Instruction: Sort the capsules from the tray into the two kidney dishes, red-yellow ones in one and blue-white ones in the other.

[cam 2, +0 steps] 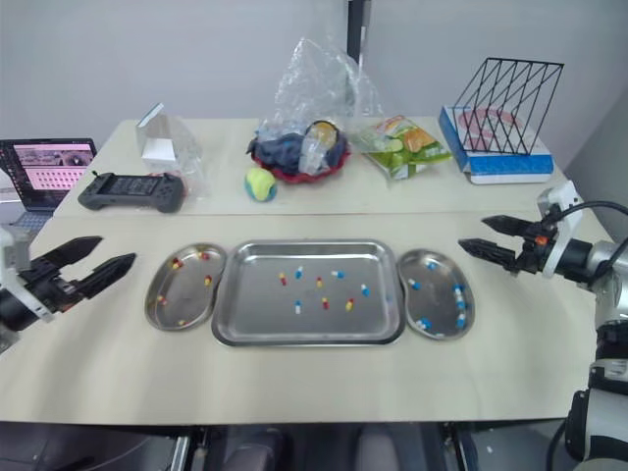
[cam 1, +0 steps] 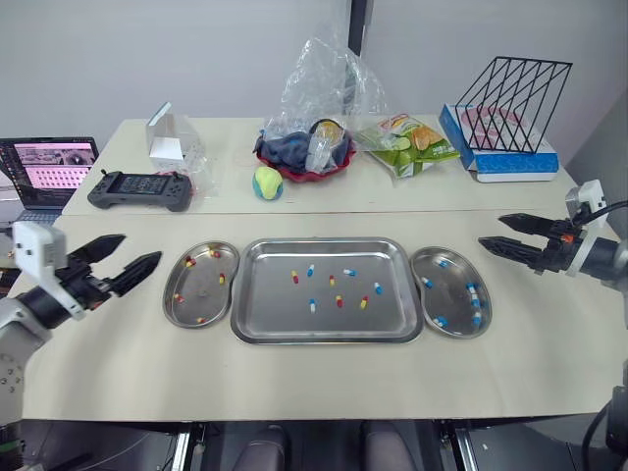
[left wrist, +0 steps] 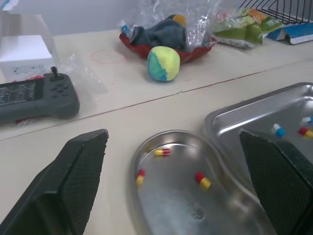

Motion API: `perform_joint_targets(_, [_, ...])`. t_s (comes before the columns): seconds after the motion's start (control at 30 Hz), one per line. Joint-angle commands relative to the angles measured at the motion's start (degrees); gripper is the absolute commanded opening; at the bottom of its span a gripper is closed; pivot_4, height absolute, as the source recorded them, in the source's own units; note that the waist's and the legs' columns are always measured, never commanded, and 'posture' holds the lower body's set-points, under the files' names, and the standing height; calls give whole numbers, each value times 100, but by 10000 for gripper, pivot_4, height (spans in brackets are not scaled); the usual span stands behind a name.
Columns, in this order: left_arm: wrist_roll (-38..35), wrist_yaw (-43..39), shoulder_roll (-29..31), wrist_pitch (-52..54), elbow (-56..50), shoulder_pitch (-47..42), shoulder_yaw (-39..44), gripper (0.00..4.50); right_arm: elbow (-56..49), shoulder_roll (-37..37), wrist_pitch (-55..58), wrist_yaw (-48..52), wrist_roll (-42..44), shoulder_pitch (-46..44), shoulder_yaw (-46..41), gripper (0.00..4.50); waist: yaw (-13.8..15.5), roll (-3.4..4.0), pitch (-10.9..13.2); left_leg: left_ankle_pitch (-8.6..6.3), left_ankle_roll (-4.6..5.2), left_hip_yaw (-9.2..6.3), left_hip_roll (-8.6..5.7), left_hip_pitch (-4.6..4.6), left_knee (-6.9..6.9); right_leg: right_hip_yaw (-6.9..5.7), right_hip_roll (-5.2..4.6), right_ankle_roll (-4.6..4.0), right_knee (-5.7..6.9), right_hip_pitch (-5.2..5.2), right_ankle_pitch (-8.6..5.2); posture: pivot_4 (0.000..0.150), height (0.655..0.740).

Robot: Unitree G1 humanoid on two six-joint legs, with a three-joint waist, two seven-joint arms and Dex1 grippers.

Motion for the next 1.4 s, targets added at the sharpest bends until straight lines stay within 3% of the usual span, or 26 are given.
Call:
perform_joint_targets(0.03, [-394,763,26,1104,-936,-291,-596,45000,-393,-204,317,280,161,222,-45,44768,29,0,0,-1,2,0,-1,0,5,0,-1,0,1,5,0,1500,7400])
perform_joint_targets(0.13, [-477,947,-99,1448,-1157,-624,-1065,45000,-560,-229,398,243,164,362,-112,44768,41,1,0,-7,12,5,-4,9,19,1,-2,3,0,22,1,1500,7400])
perform_joint_targets(0.6, [1511,1003,-999,479,-437,-1657,-3548,45000,-1575,-376,401,-214,239,1580,-813,44768,141,1,0,-4,5,12,-8,20,41,0,-3,12,-17,52,6,1500,7400])
perform_joint_targets(0.83, [1987,878,-1207,325,182,-1918,-3858,45000,-1868,-367,409,-430,321,1884,-1020,44768,134,1,0,-15,24,13,-11,20,52,1,-4,18,-19,57,10,1500,7400])
perform_joint_targets(0.93, [2195,1411,-1702,784,552,-2367,-3928,45000,-2145,-316,413,-598,372,2132,-1201,44768,193,1,0,-15,24,10,-15,17,58,-3,-7,27,-28,65,15,1500,7400])
perform_joint_targets(1.2, [2357,1829,-2198,1437,545,-2583,-3851,45000,-2474,-366,728,-793,462,2350,-1204,44768,133,0,0,-2,2,16,-21,3,69,1,-11,45,-61,66,32,1500,7400])
perform_joint_targets(1.4, [2672,2086,-2446,1629,393,-2552,-4235,45000,-2433,-382,806,-860,465,2223,-1117,44768,141,1,0,-3,3,19,-23,4,70,3,-13,47,-62,70,34,1500,7400])
